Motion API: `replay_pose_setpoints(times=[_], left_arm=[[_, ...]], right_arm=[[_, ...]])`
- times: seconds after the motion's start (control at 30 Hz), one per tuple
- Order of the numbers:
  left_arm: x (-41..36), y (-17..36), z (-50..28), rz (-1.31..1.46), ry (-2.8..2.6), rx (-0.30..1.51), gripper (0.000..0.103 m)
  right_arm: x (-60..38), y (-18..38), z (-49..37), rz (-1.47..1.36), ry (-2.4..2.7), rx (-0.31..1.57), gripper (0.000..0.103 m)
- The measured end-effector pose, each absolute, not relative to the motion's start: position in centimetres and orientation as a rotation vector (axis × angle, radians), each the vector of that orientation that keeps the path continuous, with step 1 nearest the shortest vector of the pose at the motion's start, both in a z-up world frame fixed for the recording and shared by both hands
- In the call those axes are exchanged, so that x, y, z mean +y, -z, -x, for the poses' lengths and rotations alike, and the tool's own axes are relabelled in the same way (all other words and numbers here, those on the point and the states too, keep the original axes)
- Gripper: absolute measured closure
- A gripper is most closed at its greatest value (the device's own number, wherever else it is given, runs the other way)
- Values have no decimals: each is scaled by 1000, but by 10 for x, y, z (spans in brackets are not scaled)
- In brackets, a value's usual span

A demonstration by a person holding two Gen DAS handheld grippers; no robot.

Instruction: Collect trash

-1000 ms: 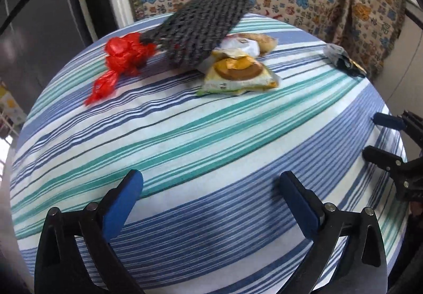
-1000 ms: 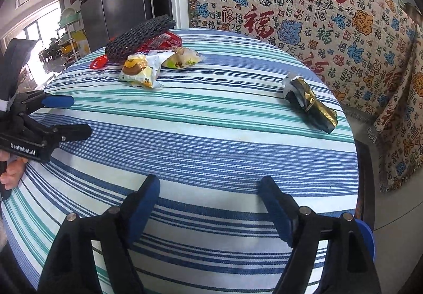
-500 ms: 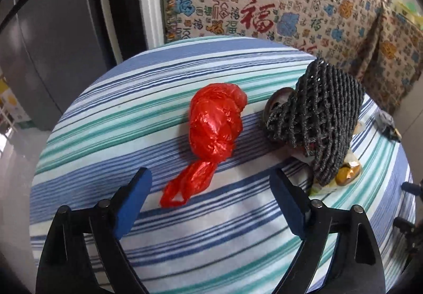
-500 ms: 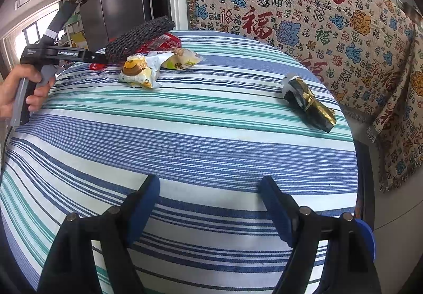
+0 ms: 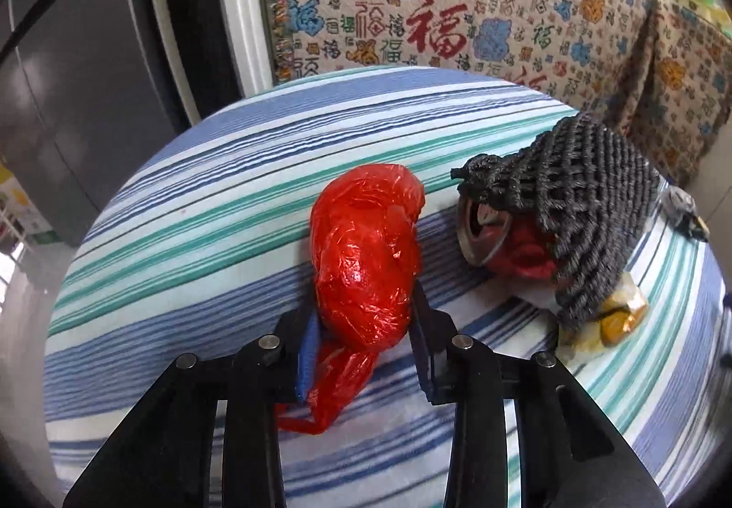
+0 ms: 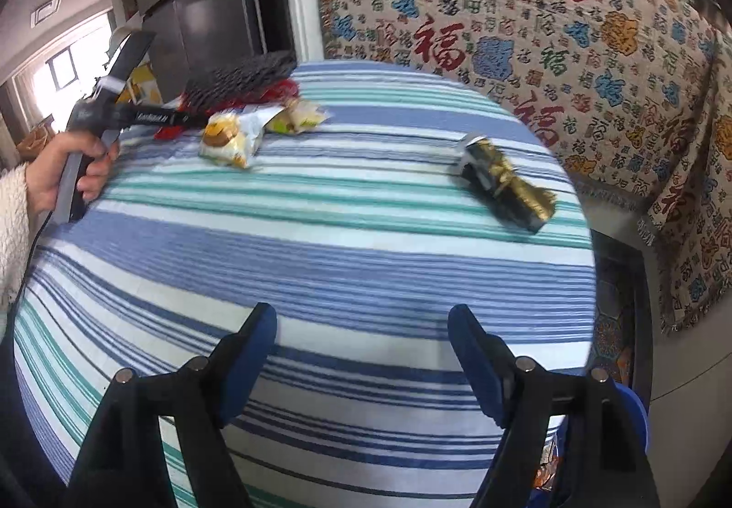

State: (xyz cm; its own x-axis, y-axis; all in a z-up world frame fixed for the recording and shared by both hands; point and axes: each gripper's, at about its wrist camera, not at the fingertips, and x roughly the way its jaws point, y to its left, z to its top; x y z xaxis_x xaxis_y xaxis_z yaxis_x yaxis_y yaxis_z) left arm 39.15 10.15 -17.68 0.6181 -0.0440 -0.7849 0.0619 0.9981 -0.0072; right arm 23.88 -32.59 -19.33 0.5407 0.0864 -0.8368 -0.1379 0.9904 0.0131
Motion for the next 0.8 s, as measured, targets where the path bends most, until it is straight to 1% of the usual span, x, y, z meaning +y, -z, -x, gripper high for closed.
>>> replay_pose_setpoints(times=[0.07, 0.17, 0.37, 0.43, 0.53, 0.57, 0.6, 0.63, 0.67, 0.7, 0.73, 0.77, 0.8], left_arm=[[107, 169, -376, 2, 41, 909, 68], [115, 159, -344, 38, 16, 930, 68], [115, 155, -261, 100, 4, 939, 68], [111, 160, -246, 118, 11, 939, 67], [105, 168, -244, 117, 21, 951, 64], [102, 170, -245, 120, 31, 955, 59], [100, 170, -246, 126, 50, 957, 48], [98, 171, -246, 129, 70, 955, 42], [96, 171, -247, 125, 80, 954, 33], [93, 171, -248, 111, 89, 954, 31], [90, 171, -248, 100, 95, 955, 31], [89, 172, -249, 94, 105, 959, 30], [89, 172, -250, 96, 111, 961, 27]], right_arm=[[-351, 181, -242, 34, -71, 935, 24], [-380, 172, -252, 77, 2, 893, 24], [-390, 179, -285, 126, -75, 896, 24], [-391, 182, -298, 116, -74, 905, 24], [-391, 189, -316, 100, -65, 944, 24], [-390, 192, -321, 101, -58, 960, 24], [-389, 197, -325, 104, -50, 975, 24], [-387, 201, -329, 106, -49, 991, 24], [-385, 206, -331, 108, -52, 1014, 24], [-383, 210, -332, 110, -51, 1039, 24], [-381, 212, -331, 114, -50, 1049, 27], [-377, 211, -329, 111, -71, 1052, 35], [-371, 208, -327, 97, -109, 1057, 38]])
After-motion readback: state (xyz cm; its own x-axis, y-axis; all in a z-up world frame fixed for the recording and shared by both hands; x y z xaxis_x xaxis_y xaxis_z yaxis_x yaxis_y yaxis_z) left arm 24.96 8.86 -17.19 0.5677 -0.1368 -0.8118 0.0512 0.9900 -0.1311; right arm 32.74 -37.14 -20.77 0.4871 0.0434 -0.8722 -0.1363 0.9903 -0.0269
